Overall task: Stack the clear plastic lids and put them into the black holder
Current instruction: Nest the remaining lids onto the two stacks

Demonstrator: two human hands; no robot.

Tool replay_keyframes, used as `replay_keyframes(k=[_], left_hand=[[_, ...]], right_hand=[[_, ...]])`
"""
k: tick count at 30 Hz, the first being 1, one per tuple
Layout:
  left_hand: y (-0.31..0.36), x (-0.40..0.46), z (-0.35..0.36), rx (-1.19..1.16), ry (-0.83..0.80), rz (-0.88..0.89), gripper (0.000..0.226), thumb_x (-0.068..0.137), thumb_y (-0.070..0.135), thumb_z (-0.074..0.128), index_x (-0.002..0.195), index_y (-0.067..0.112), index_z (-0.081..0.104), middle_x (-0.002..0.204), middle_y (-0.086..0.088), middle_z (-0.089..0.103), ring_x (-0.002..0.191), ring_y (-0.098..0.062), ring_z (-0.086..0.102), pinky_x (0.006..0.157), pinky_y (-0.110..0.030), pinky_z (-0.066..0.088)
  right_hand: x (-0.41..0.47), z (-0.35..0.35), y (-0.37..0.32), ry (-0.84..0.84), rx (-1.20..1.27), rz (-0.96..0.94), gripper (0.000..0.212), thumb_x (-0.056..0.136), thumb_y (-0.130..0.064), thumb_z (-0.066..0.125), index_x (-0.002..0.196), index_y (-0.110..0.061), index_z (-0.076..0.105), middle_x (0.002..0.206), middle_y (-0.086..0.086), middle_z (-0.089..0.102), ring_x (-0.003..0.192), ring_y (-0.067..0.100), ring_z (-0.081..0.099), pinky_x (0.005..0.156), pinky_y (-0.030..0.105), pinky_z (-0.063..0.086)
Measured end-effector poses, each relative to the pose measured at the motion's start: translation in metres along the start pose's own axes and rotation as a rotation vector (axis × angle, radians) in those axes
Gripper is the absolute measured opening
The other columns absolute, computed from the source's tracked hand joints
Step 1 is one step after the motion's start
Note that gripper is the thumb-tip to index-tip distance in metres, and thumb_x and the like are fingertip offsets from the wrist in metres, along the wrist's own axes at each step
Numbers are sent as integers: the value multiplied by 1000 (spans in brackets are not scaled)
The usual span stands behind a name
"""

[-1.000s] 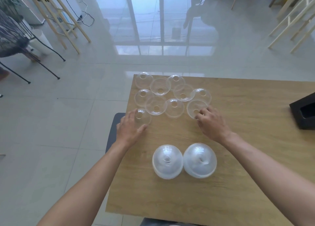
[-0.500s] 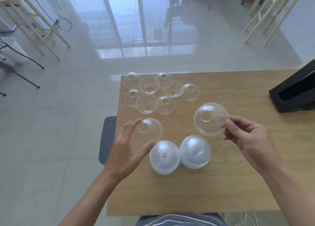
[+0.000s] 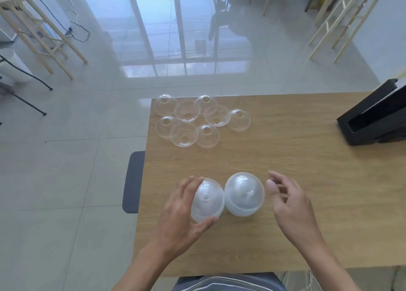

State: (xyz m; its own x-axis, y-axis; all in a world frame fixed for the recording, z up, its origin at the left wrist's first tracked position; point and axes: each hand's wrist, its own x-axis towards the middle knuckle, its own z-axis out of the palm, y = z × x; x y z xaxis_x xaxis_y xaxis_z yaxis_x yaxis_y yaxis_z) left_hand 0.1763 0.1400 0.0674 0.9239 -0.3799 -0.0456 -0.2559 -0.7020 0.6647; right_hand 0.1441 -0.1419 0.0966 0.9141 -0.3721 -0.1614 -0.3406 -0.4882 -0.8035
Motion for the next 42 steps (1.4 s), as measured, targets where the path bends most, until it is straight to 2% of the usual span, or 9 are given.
replay_keyframes(k=[4, 7, 15, 21, 26, 31, 34, 37, 42], left_hand=[[0, -2, 12, -68, 11, -80, 105, 78, 66, 80, 160, 50, 17, 162, 18, 31, 146, -13, 40, 108, -45, 50], [-1, 0, 17, -102, 33, -81, 103, 78, 60, 82, 158, 53, 19, 156, 17, 35, 137, -11, 45, 103, -39, 53], [-10, 4, 23, -72, 99, -23, 105, 80, 50, 87, 161, 46, 21, 160, 17, 31, 139, -10, 48, 97, -34, 57], [-15, 4, 15, -102, 125, -100, 114, 77, 81, 74, 166, 42, 13, 166, 28, 22, 149, 3, 34, 102, -26, 44], [-42, 43, -11, -64, 256, -158, 62, 103, 67, 47, 158, 42, 35, 153, 20, 44, 135, -7, 53, 98, -41, 55], [-71, 120, -20, 212, 207, -261, 71, 93, 50, 74, 154, 46, 37, 111, 12, 56, 87, -11, 61, 64, -34, 51], [-85, 153, -20, 354, 104, -272, 69, 93, 40, 75, 153, 45, 41, 113, 9, 61, 97, -17, 66, 66, -33, 43], [-91, 168, -18, 421, 76, -304, 45, 95, 36, 72, 139, 39, 61, 115, 6, 66, 104, -23, 69, 71, -34, 39], [-87, 155, -15, 334, 184, -284, 16, 100, 45, 66, 111, 38, 74, 95, 15, 67, 85, -12, 66, 60, -27, 35]], right_hand=[[-2, 16, 5, -257, -154, -177, 90, 85, -76, 71, 159, -44, 31, 159, -33, 29, 150, -13, 23, 118, 18, 24], [4, 24, 10, -334, -176, -189, 102, 79, -80, 72, 161, -46, 23, 162, -27, 29, 150, -6, 28, 118, 24, 29], [7, 26, 25, -304, -96, -240, 98, 79, -75, 78, 159, -53, 25, 158, -34, 30, 148, -8, 32, 110, 9, 28], [21, 18, 25, -291, -17, -157, 100, 78, -82, 72, 160, -58, 20, 163, -36, 25, 154, -5, 26, 118, 36, 33], [87, 8, 14, -156, 57, -163, 68, 96, -75, 54, 155, -44, 41, 152, -23, 46, 142, -2, 44, 115, 44, 44], [185, 36, 7, -136, -179, -250, 59, 104, -44, 63, 154, -15, 48, 155, 5, 48, 146, 25, 43, 122, 47, 35], [236, 61, 2, -227, -456, -297, 69, 101, -34, 66, 161, -14, 37, 170, 12, 30, 155, 36, 27, 127, 51, 23], [260, 75, 6, -298, -639, -282, 78, 100, -39, 64, 166, -23, 25, 177, 3, 13, 161, 35, 13, 126, 56, 23], [248, 74, 32, -223, -691, -282, 69, 94, -32, 75, 154, -16, 45, 168, 13, 33, 155, 42, 28, 124, 57, 29]])
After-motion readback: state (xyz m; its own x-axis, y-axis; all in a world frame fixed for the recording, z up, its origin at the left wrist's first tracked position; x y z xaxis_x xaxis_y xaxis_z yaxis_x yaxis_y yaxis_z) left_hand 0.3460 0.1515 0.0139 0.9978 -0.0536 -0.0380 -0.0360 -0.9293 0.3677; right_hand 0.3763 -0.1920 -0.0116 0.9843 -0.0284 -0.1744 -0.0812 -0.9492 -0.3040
